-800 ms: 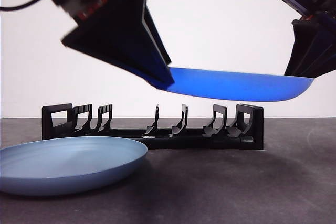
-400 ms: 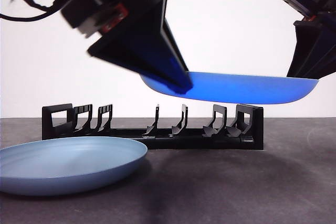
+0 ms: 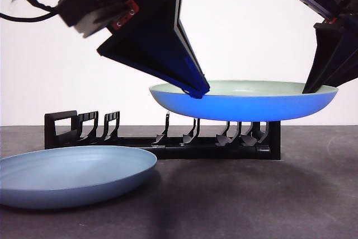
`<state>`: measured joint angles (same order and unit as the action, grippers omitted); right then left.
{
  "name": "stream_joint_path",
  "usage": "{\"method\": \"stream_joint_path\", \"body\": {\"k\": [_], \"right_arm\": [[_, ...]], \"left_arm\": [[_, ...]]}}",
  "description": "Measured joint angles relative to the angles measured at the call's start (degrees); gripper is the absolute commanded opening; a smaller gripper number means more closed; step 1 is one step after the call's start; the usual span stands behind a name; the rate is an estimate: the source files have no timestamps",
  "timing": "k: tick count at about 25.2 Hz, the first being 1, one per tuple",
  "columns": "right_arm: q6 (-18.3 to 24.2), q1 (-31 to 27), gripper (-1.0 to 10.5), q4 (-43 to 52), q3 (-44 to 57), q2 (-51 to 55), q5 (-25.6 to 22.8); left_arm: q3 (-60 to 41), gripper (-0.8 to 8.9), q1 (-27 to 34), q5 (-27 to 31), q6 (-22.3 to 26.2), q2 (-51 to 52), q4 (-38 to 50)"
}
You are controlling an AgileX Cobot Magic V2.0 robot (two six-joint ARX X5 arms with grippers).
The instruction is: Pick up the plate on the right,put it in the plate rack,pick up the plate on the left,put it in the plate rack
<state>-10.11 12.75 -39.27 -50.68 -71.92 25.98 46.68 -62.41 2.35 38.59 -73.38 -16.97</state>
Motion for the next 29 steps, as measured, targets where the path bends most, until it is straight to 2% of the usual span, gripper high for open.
{"method": "stream_joint_path", "body": {"k": [3, 6, 9, 10, 13, 20, 26, 28, 29], "right_arm": [[0.13, 0.02, -0.1, -0.15, 0.0, 0.0, 0.02], [0.28, 0.02, -0.1, -0.15, 0.0, 0.0, 0.04], [0.28, 0.04, -0.1, -0.42, 0.0, 0.07, 0.48], [0.28, 0.04, -0.1, -0.52, 0.0, 0.17, 0.5], [0.31, 0.04, -0.1, -0.61, 0.0, 0.94, 0.57], [1.14, 0.28, -0.1, -0.79, 0.0, 2.93, 1.07], [1.18, 0.07, -0.1, 0.24, 0.0, 3.1, 2.69], [1.16, 0.07, 0.1, 0.26, 0.0, 3.19, 2.75], [1.14, 0.07, 0.8, 0.31, 0.0, 3.45, 2.86]], "left_arm": [[0.02, 0.32, 0.0, -1.62, 0.0, 0.0, -0.24], [0.0, 1.64, 0.0, -2.4, 0.0, 0.0, -0.28], [0.02, 1.79, 0.0, -2.45, 0.02, -0.31, -0.28], [0.04, 1.69, 0.02, -2.4, 0.02, -0.7, -0.28], [0.04, -0.09, 0.28, -2.32, 0.24, -2.03, -0.35], [0.11, -0.09, 0.09, -2.99, 2.29, -2.56, -0.02], [0.11, -0.09, 0.0, 0.13, 3.58, -2.58, 0.28], [0.11, -0.08, -0.02, 0.22, 3.63, -2.58, 0.28], [0.11, -0.08, -0.13, 0.44, 3.63, -2.58, 0.28]]}}
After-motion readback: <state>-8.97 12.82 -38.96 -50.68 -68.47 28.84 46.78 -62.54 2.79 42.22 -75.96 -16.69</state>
